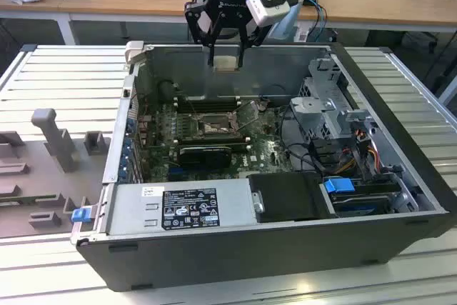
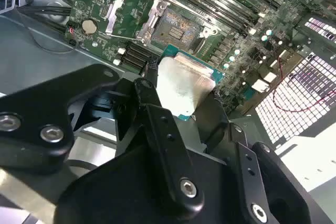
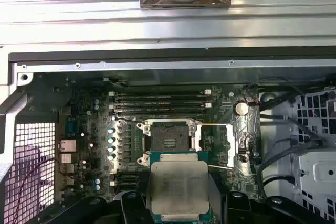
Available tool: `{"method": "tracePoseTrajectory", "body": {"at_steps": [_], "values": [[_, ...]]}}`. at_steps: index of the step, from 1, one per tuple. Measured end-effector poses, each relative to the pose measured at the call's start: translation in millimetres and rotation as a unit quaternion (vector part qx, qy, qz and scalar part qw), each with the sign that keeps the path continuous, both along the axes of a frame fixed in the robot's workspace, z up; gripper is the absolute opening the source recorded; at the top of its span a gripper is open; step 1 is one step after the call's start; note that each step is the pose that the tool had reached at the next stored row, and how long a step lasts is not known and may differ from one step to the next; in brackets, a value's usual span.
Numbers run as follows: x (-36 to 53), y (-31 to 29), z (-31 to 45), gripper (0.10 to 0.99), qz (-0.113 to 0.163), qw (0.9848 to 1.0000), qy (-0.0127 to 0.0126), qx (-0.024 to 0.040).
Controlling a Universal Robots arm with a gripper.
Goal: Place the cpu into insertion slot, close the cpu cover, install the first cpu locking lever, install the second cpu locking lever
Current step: 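Place the cpu into insertion slot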
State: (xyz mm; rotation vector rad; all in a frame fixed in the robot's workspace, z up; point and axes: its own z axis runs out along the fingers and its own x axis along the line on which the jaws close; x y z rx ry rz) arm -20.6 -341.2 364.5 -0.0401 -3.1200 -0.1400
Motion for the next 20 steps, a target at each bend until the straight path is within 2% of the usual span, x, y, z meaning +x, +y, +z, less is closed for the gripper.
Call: {"method": "tracePoseTrajectory", "body": {"at_steps": [5,15,20], "values": [[0.0,0.0,0.0,0.529,-0.007,1.0000,0.0000,0.0000],[-1.1,0.0,-0.2,0.529,-0.046,0.9989,0.0000,0.0000],[-1.3,0.0,-1.8,0.529,-0.048,0.9988,0.0000,0.0000]]}}
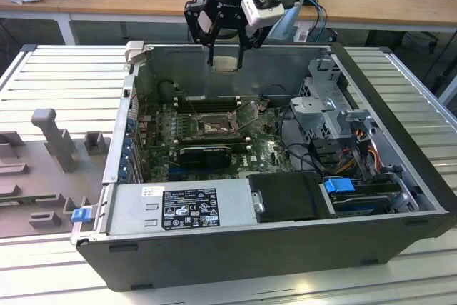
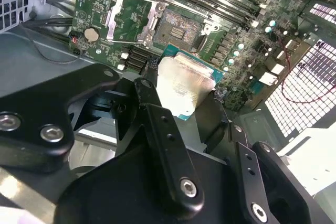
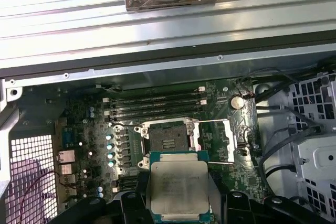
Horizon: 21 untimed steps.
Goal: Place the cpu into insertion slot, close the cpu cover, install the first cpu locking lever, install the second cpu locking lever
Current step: 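Place the cpu into insertion slot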
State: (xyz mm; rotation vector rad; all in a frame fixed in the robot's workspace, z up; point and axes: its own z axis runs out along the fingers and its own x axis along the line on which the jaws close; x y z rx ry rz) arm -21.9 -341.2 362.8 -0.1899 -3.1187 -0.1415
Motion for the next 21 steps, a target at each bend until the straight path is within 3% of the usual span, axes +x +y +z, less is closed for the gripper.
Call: {"method": "tracePoseTrajectory", "body": {"at_steps": [21], "values": [[0.0,0.0,-1.0,0.529,-0.036,0.9993,0.0000,0.0000]]}}
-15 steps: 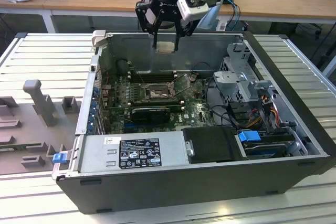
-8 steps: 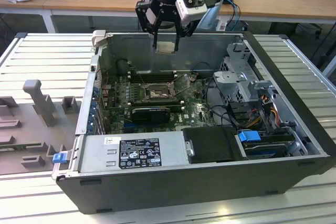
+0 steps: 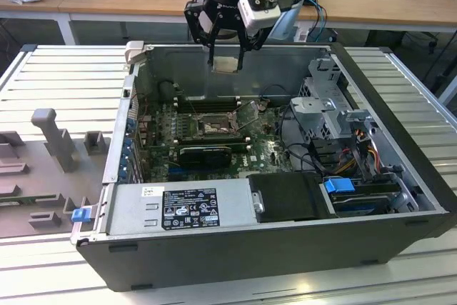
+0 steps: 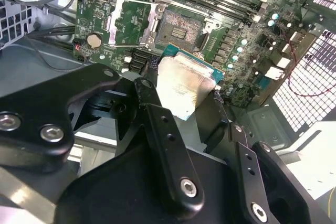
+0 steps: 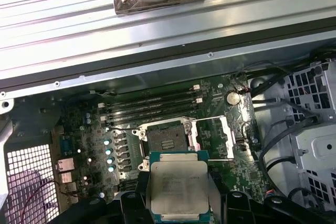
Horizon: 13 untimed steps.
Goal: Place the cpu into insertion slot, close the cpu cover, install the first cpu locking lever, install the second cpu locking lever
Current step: 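Place the cpu into insertion slot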
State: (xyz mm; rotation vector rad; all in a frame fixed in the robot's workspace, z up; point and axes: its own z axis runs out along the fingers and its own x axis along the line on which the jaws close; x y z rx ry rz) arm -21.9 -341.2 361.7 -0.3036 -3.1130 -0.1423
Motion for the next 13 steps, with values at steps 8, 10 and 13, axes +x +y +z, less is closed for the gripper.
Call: {"method": "tracePoseTrajectory", "body": {"at_steps": [8,10,13], "values": [[0.0,0.0,-1.5,0.529,-0.054,0.9985,-0.0001,0.0000],[0.0,0.0,-2.1,0.529,-0.063,0.9980,0.0000,0.0000],[0.0,0.0,-3.3,0.529,-0.071,0.9975,0.0000,-0.0001]]}}
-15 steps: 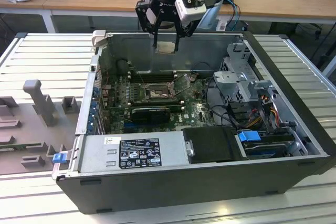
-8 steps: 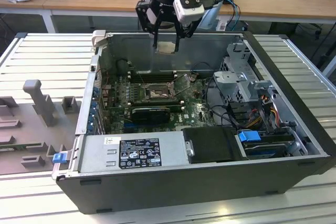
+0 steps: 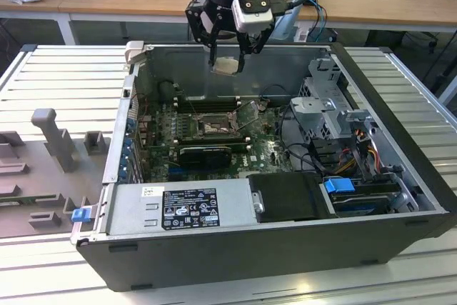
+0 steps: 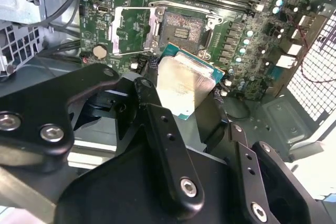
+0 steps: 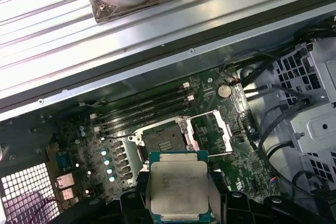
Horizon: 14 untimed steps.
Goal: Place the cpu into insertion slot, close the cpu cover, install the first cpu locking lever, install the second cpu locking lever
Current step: 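Place the cpu into insertion slot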
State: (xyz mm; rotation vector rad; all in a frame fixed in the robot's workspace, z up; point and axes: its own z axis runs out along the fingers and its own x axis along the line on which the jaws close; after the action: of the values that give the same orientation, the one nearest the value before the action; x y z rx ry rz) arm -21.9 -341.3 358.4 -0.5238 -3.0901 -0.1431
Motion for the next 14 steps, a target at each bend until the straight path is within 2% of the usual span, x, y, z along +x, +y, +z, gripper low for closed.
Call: {"method": "tracePoseTrajectory", "body": {"at_steps": [7,14], "values": [[0.0,-0.1,-2.3,0.529,-0.012,0.9999,0.0000,0.0000],[0.0,-0.1,-3.6,0.529,-0.042,0.9991,0.0000,0.0000]]}}
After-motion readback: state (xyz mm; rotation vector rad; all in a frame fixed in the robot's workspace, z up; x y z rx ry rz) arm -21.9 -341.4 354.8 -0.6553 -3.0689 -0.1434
